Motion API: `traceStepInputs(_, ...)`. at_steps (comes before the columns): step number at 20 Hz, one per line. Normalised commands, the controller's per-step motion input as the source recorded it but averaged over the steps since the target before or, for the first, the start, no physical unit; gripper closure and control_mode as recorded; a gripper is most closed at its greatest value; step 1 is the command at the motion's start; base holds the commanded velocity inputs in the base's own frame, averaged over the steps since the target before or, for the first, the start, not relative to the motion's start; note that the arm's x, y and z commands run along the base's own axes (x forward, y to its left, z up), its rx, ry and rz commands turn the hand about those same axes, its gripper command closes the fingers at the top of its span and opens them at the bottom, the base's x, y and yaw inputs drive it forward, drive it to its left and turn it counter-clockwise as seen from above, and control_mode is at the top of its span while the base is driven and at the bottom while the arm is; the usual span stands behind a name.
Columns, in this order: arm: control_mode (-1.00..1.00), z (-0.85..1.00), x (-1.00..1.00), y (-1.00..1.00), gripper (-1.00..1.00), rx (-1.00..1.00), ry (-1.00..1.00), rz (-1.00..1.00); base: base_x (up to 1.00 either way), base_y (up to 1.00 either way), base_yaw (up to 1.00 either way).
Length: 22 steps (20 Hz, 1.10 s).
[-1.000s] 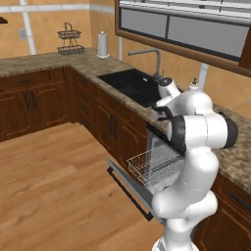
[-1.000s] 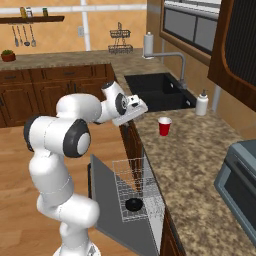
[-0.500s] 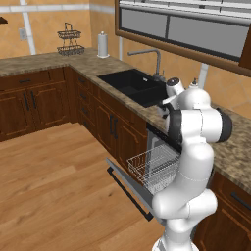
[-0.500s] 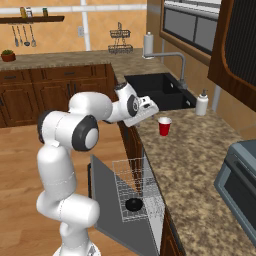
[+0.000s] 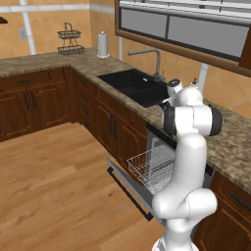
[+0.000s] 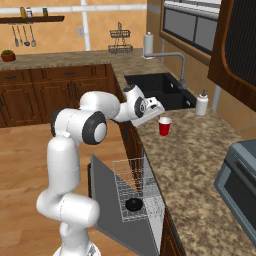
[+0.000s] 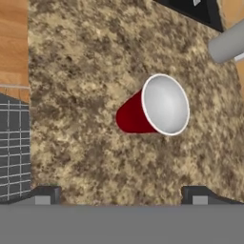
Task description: Pick up the cup and bowl from the counter, place them in the dishwasher, and close the dishwasher door.
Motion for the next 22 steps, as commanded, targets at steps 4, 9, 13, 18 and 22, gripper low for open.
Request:
traceStepInputs(4, -1.00, -0.18, 0.38, -0.16, -1.00, 0.01, 0.00, 0.03, 0.00, 0.00, 0.00)
traceStepInputs(9, -1.00, -0.17, 0.45, -0.12, -1.00, 0.01, 0.00, 0.05, 0.00, 0.00, 0.00)
traceStepInputs(13, -1.00, -0.19, 0.39, -0.17, -1.00, 0.01, 0.00, 0.04, 0.00, 0.00, 0.00)
traceStepInputs(18, -1.00, -0.20, 0.21, -0.16, -1.00, 0.02, 0.00, 0.04, 0.00, 0.00, 0.00)
traceStepInputs(22, -1.00, -0.23, 0.03, -0.04, -1.00, 0.02, 0.00, 0.04, 0.00, 0.00, 0.00)
